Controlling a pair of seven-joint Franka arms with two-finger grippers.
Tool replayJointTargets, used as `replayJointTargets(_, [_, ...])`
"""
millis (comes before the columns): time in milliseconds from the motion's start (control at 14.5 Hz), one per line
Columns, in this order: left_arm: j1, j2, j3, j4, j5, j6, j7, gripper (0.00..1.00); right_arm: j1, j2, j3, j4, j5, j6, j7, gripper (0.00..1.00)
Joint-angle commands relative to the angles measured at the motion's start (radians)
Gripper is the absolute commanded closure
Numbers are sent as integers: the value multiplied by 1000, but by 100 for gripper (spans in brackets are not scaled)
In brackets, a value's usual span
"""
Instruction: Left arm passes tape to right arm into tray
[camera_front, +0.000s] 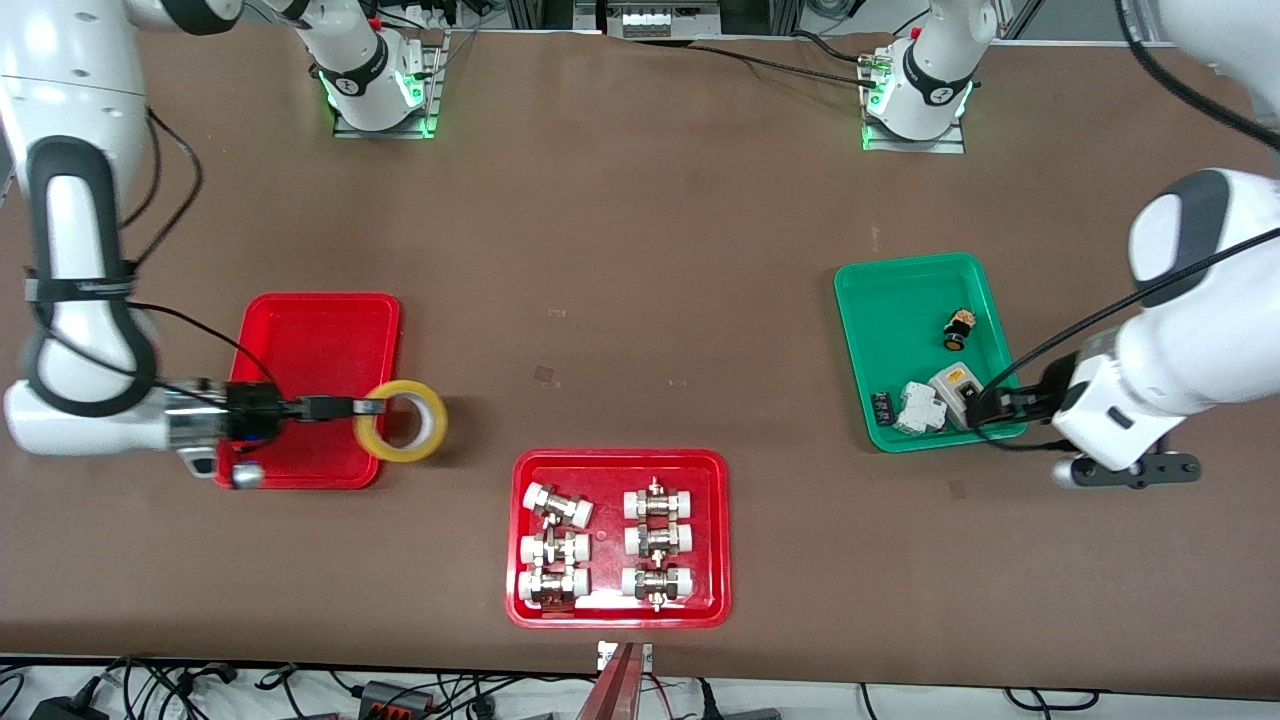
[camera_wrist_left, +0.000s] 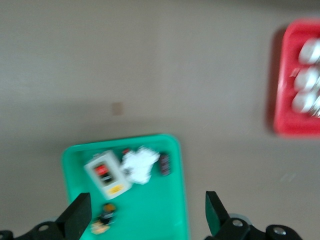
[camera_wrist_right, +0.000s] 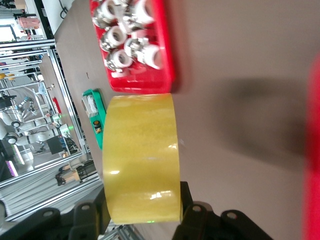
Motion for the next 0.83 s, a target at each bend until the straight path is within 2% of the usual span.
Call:
replayJointTargets(0, [82,-65,-16,-55,6,-65,220,0,-74,-6,23,-8,-81,-90,-8,78])
replayJointTargets(69, [102,-99,-18,-96,-10,-64,220,0,-110,3,23,-8,-100,-126,-30,78])
replayJointTargets(138, [118,-152,-19,-176,-36,-44,222,0,-134,14,23,-8,-124,-135,-60,78])
replayJointTargets(275, [142,-279,-24,-389,-49,91,231,0,-164,23,23,-6,-192,-129,-134,78])
replayJointTargets(344, [139,-336,-26,-475,-50,135,228,0,-173,34,23,-6,-198,-129,-157,78])
replayJointTargets(413, [135,-369,-26,-517,-59,155,220,0,-185,51,23,-6,-197,-129,-180,78])
replayJointTargets(551, [139,-399,-61,-526,-67,131,203,0,-196,90,23,-3,-189,-126,-226,78])
replayJointTargets(757, [139,-430,-67,-535,-67,65,180,0,-201,110,23,5,-189,-83,-277,78])
